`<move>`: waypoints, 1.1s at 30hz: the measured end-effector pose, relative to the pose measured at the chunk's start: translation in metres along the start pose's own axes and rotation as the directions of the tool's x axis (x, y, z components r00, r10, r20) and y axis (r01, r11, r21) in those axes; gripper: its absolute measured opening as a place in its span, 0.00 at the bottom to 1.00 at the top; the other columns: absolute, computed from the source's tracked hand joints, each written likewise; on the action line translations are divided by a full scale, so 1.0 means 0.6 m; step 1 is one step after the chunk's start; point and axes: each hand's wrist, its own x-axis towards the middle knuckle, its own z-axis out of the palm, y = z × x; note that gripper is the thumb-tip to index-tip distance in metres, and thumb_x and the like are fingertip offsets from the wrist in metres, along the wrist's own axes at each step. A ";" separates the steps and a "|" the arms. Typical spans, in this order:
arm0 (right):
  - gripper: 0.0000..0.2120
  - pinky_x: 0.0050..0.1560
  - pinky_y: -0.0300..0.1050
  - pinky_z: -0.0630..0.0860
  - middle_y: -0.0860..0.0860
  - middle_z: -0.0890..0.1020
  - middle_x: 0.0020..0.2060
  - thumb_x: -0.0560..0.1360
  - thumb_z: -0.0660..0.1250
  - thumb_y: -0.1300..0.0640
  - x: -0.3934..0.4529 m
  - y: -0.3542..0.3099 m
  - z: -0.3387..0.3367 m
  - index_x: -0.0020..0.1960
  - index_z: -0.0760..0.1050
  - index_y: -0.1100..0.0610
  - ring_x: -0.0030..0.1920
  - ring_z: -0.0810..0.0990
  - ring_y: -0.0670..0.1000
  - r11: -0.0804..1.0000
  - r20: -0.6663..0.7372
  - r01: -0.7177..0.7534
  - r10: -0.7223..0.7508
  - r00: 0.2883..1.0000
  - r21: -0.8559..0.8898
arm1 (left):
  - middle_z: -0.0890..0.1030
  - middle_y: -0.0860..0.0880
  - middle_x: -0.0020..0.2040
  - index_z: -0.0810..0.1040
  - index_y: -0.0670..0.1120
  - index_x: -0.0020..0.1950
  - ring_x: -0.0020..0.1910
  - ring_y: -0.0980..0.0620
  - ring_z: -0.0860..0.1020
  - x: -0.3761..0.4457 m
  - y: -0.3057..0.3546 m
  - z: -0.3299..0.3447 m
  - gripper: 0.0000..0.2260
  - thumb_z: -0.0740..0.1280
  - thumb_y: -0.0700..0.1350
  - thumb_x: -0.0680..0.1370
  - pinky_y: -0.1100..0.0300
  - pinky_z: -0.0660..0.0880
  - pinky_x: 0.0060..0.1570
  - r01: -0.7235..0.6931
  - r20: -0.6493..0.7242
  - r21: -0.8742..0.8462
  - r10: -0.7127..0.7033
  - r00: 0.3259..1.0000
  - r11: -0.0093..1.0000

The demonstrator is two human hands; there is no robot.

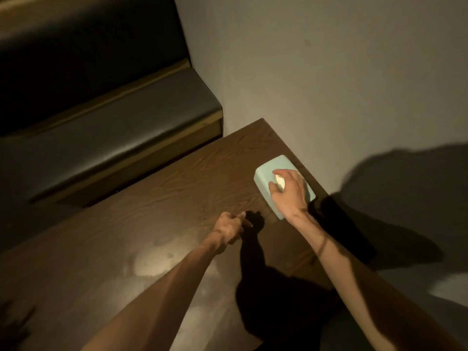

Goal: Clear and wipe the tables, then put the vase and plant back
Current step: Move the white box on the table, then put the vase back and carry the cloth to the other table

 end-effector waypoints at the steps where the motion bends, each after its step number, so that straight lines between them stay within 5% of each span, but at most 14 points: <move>1: 0.15 0.67 0.49 0.69 0.51 0.76 0.64 0.78 0.70 0.53 -0.011 -0.021 0.005 0.64 0.77 0.51 0.67 0.72 0.53 0.999 0.057 0.019 -0.021 0.998 0.036 | 0.70 0.50 0.30 0.81 0.36 0.56 0.24 0.55 0.65 -0.010 -0.011 -0.019 0.20 0.60 0.52 0.83 0.63 0.60 0.22 -0.002 -0.022 -0.031 0.001 1.000 1.000; 5: 0.15 0.65 0.46 0.72 0.48 0.75 0.64 0.79 0.68 0.52 -0.060 -0.103 0.039 0.66 0.76 0.48 0.66 0.73 0.49 0.987 0.301 0.136 -0.155 0.941 0.084 | 0.69 0.49 0.29 0.81 0.34 0.55 0.22 0.56 0.63 -0.065 -0.068 -0.109 0.21 0.59 0.50 0.84 0.65 0.56 0.22 -0.036 -0.123 -0.119 0.021 0.992 0.992; 14: 0.16 0.65 0.53 0.76 0.46 0.74 0.65 0.80 0.68 0.53 -0.207 -0.285 0.164 0.67 0.74 0.47 0.66 0.74 0.49 0.935 0.540 0.330 -0.344 0.768 0.126 | 0.69 0.50 0.28 0.77 0.43 0.38 0.21 0.56 0.62 -0.198 -0.260 -0.292 0.18 0.61 0.52 0.83 0.65 0.55 0.20 -0.073 -0.340 -0.285 -0.029 0.940 0.956; 26: 0.16 0.55 0.33 0.70 0.49 0.79 0.59 0.80 0.67 0.56 -0.532 -0.432 0.393 0.67 0.76 0.53 0.58 0.79 0.47 0.748 0.847 0.649 -0.430 0.312 0.141 | 0.65 0.51 0.26 0.65 0.49 0.31 0.20 0.56 0.59 -0.398 -0.632 -0.415 0.20 0.60 0.47 0.83 0.65 0.55 0.21 -0.027 -0.523 -0.530 -0.302 0.797 0.848; 33: 0.16 0.60 0.46 0.77 0.48 0.79 0.60 0.80 0.67 0.53 -0.725 -0.454 0.516 0.67 0.76 0.50 0.57 0.79 0.48 0.667 0.949 0.730 -0.304 0.089 0.145 | 0.72 0.46 0.35 0.73 0.43 0.41 0.27 0.54 0.66 -0.480 -0.824 -0.417 0.12 0.62 0.48 0.82 0.62 0.63 0.27 -0.031 -0.482 -0.733 -0.486 0.729 0.680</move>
